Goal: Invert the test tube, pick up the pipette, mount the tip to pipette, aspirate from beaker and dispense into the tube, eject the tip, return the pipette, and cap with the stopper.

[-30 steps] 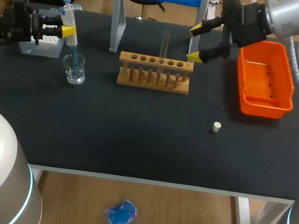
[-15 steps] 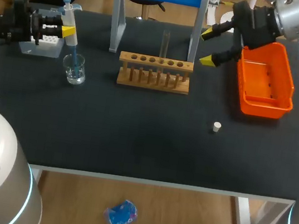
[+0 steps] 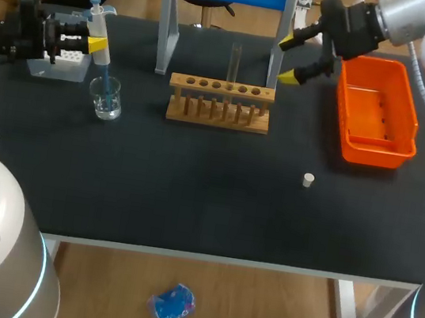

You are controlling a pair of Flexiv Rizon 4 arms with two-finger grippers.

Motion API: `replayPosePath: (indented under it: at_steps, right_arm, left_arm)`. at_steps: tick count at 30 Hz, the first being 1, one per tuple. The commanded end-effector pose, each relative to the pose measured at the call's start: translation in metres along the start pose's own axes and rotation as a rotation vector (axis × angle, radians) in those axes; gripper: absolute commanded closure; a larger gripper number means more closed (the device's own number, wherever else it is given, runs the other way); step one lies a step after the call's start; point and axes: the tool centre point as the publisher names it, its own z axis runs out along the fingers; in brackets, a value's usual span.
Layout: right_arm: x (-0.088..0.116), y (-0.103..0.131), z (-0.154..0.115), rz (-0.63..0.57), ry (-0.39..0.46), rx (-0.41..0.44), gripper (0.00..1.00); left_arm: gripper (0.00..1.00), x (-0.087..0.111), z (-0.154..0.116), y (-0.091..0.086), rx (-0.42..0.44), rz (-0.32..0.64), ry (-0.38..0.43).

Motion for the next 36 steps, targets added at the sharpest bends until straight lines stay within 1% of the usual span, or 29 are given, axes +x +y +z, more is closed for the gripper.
replayPosePath:
  at_steps: [1,9,14,36]
  right_arm:
    - [-0.016,-0.005,0.014,0.003,0.054,-0.008,0.00]
    - [-0.028,-0.010,0.025,0.010,0.058,-0.015,0.00]
    - [-0.033,-0.008,0.029,0.003,0.045,-0.023,0.00]
    - [-0.033,-0.008,0.029,0.003,0.045,-0.023,0.00]
  left_arm:
    - [1.00,0.000,0.000,-0.001,-0.002,-0.001,0.000]
    - [1.00,0.000,0.000,-0.001,-0.002,-0.001,0.000]
    - [1.00,0.000,0.000,-0.001,-0.002,-0.001,0.000]
    - [1.00,0.000,0.000,-0.001,-0.002,-0.001,0.000]
